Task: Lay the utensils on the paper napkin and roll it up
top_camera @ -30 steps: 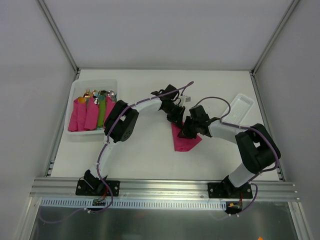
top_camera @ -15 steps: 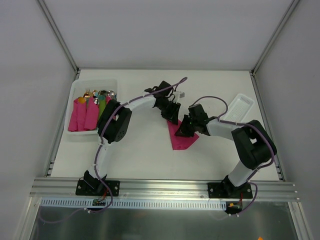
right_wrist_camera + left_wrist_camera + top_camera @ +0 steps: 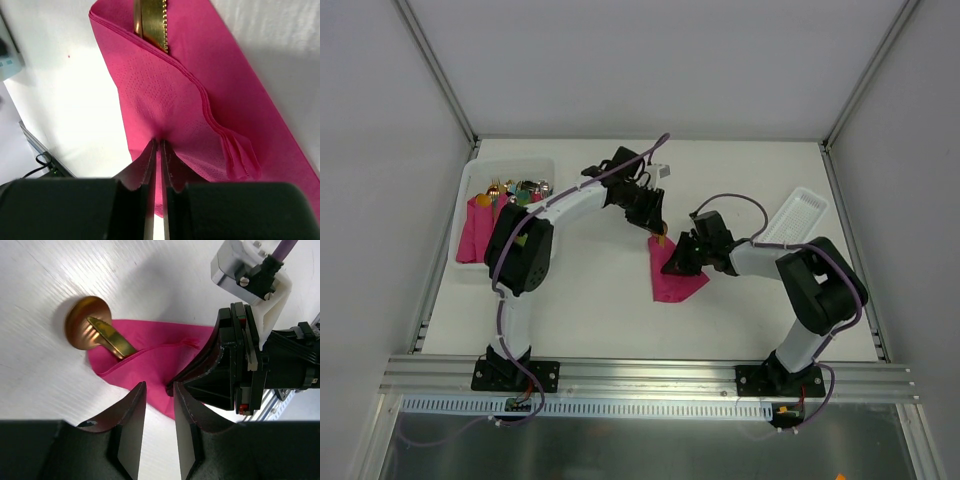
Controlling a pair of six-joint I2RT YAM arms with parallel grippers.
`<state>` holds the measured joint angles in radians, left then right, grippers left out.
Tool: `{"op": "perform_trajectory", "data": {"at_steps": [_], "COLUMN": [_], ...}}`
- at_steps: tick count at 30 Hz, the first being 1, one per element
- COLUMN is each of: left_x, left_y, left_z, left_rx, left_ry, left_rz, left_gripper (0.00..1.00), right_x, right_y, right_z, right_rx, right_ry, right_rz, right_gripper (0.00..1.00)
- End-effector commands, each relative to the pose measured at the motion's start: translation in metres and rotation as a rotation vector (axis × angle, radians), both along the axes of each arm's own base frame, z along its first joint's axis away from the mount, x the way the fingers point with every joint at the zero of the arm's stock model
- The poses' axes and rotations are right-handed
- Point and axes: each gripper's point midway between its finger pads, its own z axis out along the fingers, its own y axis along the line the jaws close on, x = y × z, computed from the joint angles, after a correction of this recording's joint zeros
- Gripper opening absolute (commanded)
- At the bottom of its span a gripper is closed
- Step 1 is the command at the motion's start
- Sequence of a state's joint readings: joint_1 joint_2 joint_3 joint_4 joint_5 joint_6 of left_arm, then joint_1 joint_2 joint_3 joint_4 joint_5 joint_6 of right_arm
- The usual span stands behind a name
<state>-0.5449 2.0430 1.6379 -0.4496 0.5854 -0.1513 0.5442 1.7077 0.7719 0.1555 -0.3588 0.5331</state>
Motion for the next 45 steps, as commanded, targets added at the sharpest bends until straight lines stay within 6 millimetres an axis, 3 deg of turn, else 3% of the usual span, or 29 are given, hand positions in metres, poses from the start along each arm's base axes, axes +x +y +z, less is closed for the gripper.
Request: {"op": "perform_trajectory", "data": {"at_steps": [1, 5, 12, 24, 31, 36, 45], "left_x": [-0.025, -0.041, -0.064, -0.05, -0.051, -0.048, -0.046], "left_y": [-0.01, -0.021, -0.032, -0.012, -0.001, 0.004, 0.007], "left_z": [-0.003, -0.014, -0.057, -0.122, -0.131, -0.129, -0.128], "left_rx": [-0.006, 0.013, 0.116, 0.261, 0.296, 0.309, 0.31], "left_ry": [0.061, 0.082, 0.136, 0.205, 0.231, 0.225, 0.227], "left_rz": [-0.025, -0.046, -0.058, 0.054, 0.101, 0.135, 0.148], "left_gripper": [0.29, 0.3, 0.24, 0.13, 0.08, 0.05, 0.05], "right_x": [-0.045, -0.052, -0.062, -0.063, -0.05, -0.033, -0.019], "right_y": [-0.025, -0.028, -0.034, -0.042, -0.049, -0.041, -0.021], "right_z": [-0.048, -0.05, -0.053, -0.045, -0.018, 0.01, 0.022], "right_rx": [-0.153, -0.153, -0.161, -0.173, -0.208, -0.189, -0.128], "right_ry": [0.134, 0.142, 0.154, 0.14, 0.073, 0.006, -0.012], "right_rz": [0.06, 0.069, 0.064, 0.043, 0.039, 0.037, 0.026], "right_gripper": [0.08, 0.07, 0.05, 0.07, 0.14, 0.16, 0.16]}}
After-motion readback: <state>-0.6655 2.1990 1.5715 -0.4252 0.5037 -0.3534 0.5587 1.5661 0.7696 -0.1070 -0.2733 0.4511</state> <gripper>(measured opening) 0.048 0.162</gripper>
